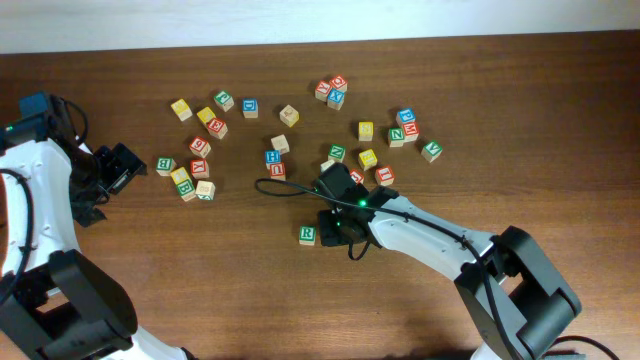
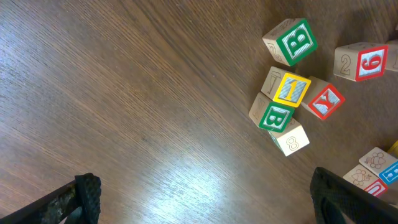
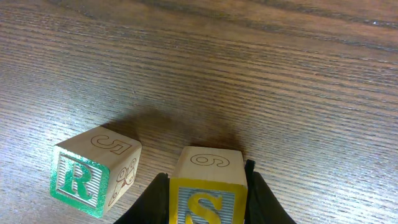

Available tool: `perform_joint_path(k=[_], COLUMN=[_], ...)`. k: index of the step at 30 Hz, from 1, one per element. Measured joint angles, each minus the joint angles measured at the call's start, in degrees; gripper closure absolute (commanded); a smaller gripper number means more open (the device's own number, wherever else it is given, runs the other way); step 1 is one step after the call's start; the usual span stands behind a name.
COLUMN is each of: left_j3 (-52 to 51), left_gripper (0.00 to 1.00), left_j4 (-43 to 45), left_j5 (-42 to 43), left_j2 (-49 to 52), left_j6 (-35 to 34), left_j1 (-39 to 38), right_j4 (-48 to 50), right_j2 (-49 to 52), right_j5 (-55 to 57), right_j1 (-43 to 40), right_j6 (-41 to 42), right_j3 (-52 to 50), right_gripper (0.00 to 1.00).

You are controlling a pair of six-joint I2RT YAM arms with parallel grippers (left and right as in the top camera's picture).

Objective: Spell out RSS
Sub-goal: 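Lower the yellow S block onto the table right of the R block, then open the right gripper and lift it off the S block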

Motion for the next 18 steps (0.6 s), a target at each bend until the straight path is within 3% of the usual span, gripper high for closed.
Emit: perform_joint_path(k=[18], left_j3=[0.0], left_gripper=[0.01], left_j4=[0.02], left_j5=[0.0], left_j2=[0.0], left_j6=[0.0], left_j1=[0.0], right_j4=[-0.55], right_j2=[0.07], right_j5=[-0.48], right_j1=[0.0], right_j6=[1.77], right_j3=[0.17], right_gripper=[0.78])
